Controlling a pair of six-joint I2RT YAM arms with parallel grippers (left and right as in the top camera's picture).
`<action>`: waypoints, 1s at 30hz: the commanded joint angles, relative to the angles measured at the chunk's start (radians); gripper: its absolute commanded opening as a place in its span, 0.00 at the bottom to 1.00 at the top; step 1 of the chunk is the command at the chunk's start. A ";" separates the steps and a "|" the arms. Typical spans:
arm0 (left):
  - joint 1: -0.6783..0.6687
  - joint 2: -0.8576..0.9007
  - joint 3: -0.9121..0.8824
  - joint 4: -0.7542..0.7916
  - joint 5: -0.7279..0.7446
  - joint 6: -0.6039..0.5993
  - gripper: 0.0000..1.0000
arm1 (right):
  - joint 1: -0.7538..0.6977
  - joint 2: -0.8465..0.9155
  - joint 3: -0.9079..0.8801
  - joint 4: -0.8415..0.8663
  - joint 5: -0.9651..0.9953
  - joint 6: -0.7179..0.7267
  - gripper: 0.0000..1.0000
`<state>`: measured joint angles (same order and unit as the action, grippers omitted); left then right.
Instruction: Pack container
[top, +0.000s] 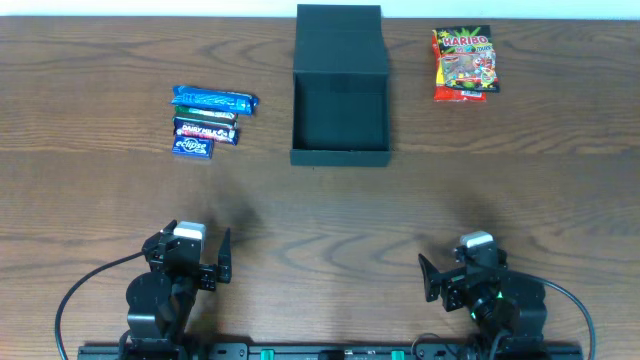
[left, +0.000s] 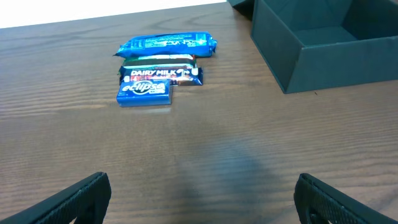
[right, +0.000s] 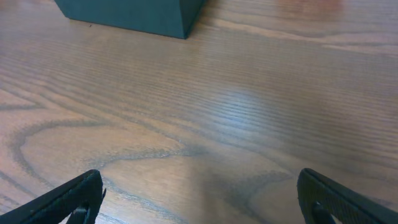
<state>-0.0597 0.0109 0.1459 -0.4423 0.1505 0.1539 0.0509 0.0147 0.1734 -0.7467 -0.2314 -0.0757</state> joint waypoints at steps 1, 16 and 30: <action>0.000 -0.006 -0.019 -0.002 0.007 -0.004 0.95 | 0.016 -0.009 -0.005 -0.001 0.002 0.016 0.99; 0.000 -0.006 -0.019 -0.002 0.007 -0.005 0.95 | 0.016 -0.009 -0.005 -0.002 0.048 0.015 0.99; 0.000 -0.006 -0.019 -0.002 0.007 -0.005 0.95 | 0.016 -0.009 -0.005 -0.002 0.048 0.015 0.99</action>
<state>-0.0597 0.0109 0.1459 -0.4419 0.1505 0.1539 0.0509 0.0147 0.1734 -0.7467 -0.1905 -0.0757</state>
